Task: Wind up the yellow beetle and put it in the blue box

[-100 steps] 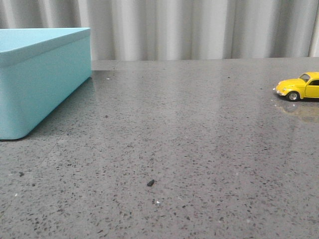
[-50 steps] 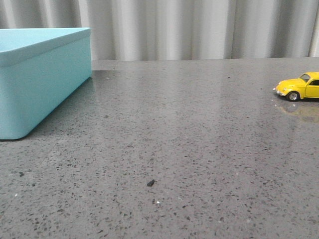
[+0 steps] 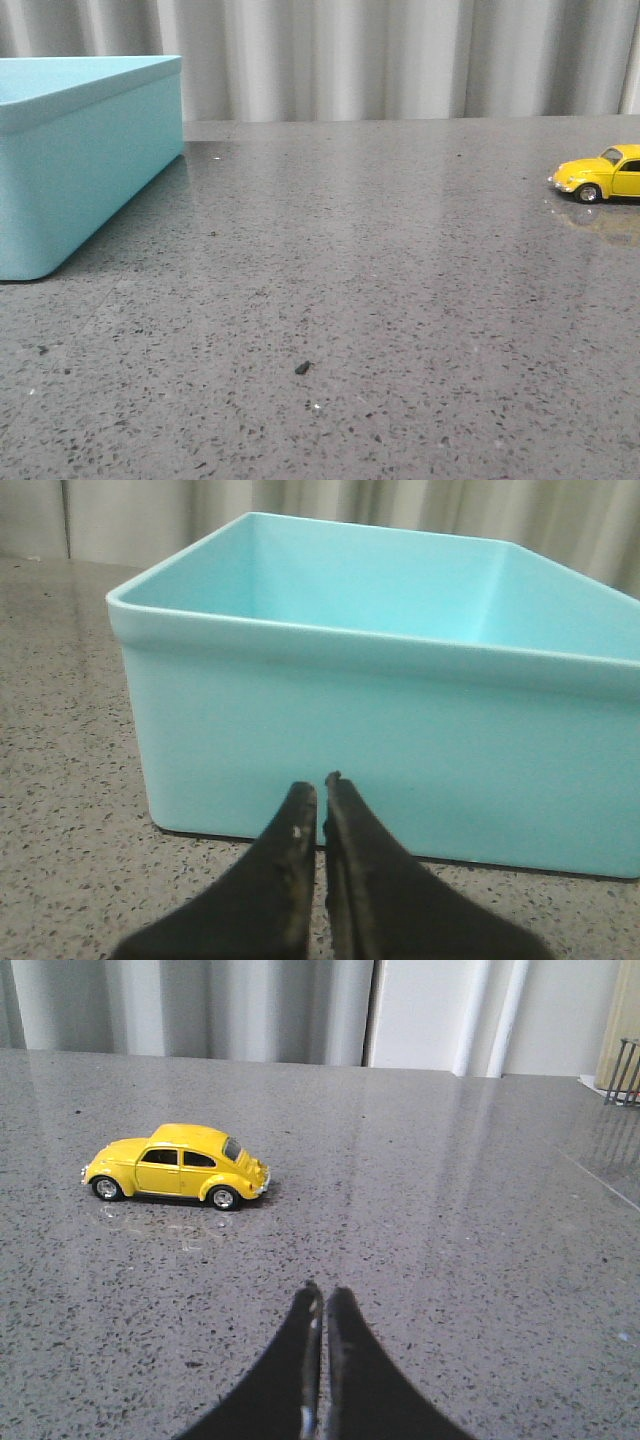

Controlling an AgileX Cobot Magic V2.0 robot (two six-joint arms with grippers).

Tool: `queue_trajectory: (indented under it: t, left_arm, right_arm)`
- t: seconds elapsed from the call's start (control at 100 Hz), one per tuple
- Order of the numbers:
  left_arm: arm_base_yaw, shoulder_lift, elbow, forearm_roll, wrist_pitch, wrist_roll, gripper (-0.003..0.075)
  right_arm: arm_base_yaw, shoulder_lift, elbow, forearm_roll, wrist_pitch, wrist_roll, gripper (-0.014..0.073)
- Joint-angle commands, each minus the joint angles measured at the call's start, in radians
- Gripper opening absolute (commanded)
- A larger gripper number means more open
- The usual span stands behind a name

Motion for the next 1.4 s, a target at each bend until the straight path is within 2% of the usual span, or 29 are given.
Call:
queue_trajectory:
  t: [0.0, 0.74, 0.93, 1.18, 1.39]
  left_arm:
    - [-0.003, -0.031, 0.025, -0.001, -0.073, -0.003, -0.0021]
    - [-0.003, -0.031, 0.025, -0.001, -0.063, -0.003, -0.0021]
    - [-0.003, -0.031, 0.025, -0.023, -0.149, -0.003, -0.0021]
    - [-0.003, 0.014, -0.066, -0.023, -0.140, -0.003, -0.0022]
    - [-0.003, 0.132, -0.250, 0.028, -0.138, -0.003, -0.0021]
  right_arm:
    - [-0.005, -0.020, 0.023, -0.013, -0.084, -0.001, -0.0061]
    - [-0.005, -0.020, 0.023, -0.013, -0.101, -0.001, -0.0061]
    - [-0.005, -0.008, 0.002, 0.023, -0.118, -0.001, -0.0061]
    - [-0.003, 0.142, -0.155, 0.028, -0.029, -0.001, -0.0061]
    - [-0.003, 0.344, -0.382, 0.047, 0.170, -0.001, -0.0061]
